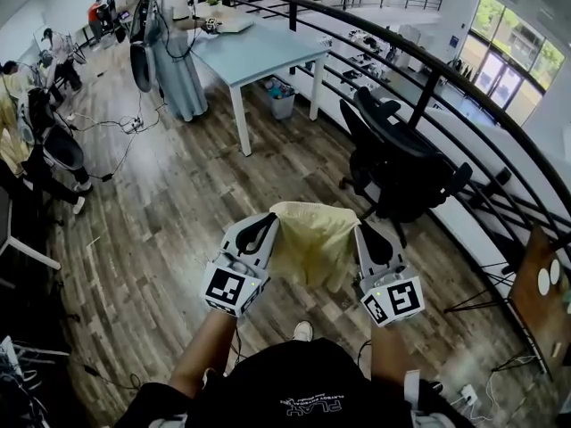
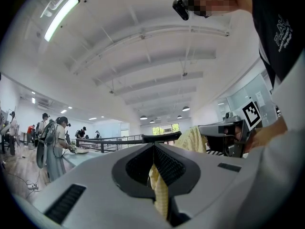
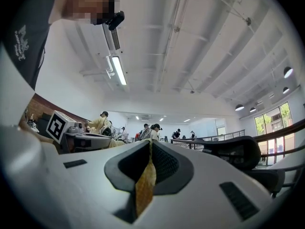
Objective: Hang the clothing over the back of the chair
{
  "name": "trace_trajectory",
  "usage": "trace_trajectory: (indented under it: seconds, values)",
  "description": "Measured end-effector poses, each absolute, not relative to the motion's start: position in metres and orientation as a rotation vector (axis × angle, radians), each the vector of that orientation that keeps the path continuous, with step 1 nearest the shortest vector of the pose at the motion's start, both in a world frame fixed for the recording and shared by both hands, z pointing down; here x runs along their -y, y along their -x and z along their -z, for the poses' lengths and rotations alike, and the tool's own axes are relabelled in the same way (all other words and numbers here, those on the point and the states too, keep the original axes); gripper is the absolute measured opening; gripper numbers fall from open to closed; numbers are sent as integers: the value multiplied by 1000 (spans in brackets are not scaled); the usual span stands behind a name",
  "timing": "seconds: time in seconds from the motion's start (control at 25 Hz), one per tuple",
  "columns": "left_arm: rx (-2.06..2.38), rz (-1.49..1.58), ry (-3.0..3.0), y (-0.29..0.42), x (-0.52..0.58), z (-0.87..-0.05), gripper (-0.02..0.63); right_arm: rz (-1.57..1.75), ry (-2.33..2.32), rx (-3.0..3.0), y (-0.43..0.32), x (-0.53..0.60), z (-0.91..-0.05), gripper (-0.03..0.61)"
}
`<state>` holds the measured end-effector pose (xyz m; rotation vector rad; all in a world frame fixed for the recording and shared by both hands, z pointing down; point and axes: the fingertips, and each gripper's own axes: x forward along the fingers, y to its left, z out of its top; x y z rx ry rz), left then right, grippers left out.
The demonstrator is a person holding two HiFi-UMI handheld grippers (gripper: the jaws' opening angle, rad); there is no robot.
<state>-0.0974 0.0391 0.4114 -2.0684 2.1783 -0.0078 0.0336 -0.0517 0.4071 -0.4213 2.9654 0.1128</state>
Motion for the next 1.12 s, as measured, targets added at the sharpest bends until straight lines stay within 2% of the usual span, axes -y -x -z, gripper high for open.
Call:
trace_trajectory:
  seconds: [1.12]
  values:
    - [-2093,21,2148,89,43,-403,17,-91,440,-2933,-28,115,-403,31]
